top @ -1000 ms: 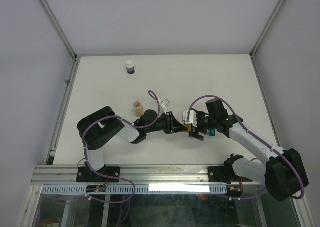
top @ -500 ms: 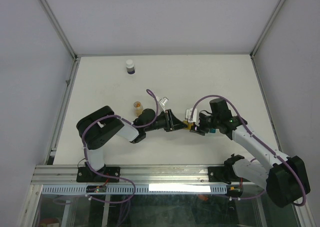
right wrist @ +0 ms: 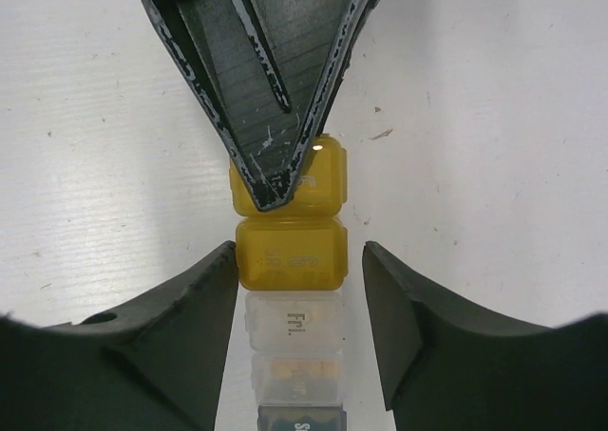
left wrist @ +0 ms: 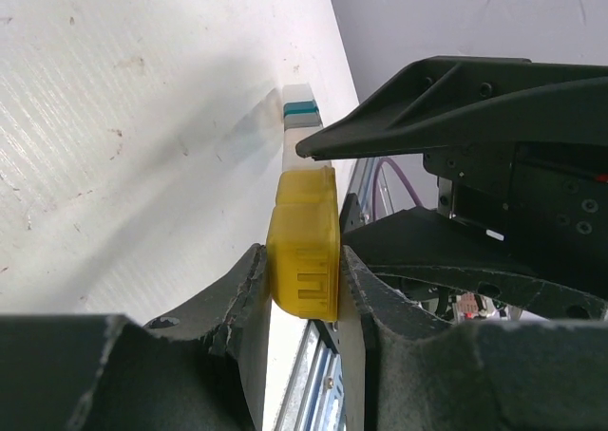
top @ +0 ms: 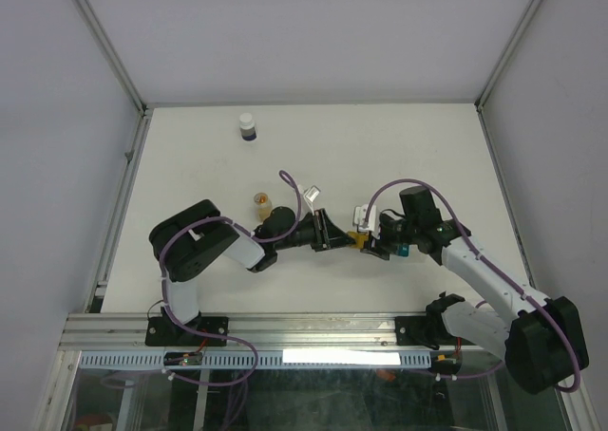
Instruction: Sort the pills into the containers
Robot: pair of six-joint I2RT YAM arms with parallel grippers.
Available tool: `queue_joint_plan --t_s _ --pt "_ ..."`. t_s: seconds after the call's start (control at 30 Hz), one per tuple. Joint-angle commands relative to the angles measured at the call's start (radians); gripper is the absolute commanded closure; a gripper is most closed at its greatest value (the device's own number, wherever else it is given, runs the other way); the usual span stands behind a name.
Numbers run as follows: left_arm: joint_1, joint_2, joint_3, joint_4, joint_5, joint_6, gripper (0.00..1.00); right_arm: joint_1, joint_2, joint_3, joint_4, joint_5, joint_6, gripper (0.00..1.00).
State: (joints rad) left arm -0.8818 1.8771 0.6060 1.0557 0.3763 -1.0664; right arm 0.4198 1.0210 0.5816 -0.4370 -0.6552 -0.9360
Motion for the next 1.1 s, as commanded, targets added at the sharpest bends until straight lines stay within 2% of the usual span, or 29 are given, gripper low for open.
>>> queue_joint_plan --t_s 0.0,0.1,0.23,0.4,0.6,0.97,1.07 --pt "0.001 0.022 -0.006 0.106 0.056 -0.042 1.00 0.017 -0.009 0.022 0.085 -0.013 0.005 0.43" --pt "0.003 0.025 -0.008 0.112 0.056 -0.047 1.00 0.033 -0.002 0.020 0.083 -0.015 -0.002 0.46" --pt "0.003 0.020 -0.011 0.110 0.056 -0.047 1.00 0.044 0.010 0.025 0.075 -0.012 -0.006 0.57" --pt "0.005 0.016 -0.016 0.107 0.053 -0.045 1.00 0.042 0.008 0.038 0.057 -0.013 -0.001 0.66" --pt "0.006 0.002 -0.029 0.077 0.042 -0.016 1.00 -0.004 0.015 0.088 -0.020 -0.116 0.030 0.77" --pt "0.006 -0.011 -0.041 0.035 0.030 0.016 1.00 -0.081 0.069 0.159 -0.118 -0.230 0.071 0.81" --pt "0.004 -0.027 -0.049 0.022 0.026 0.017 1.00 -0.099 0.075 0.164 -0.087 -0.206 0.127 0.75"
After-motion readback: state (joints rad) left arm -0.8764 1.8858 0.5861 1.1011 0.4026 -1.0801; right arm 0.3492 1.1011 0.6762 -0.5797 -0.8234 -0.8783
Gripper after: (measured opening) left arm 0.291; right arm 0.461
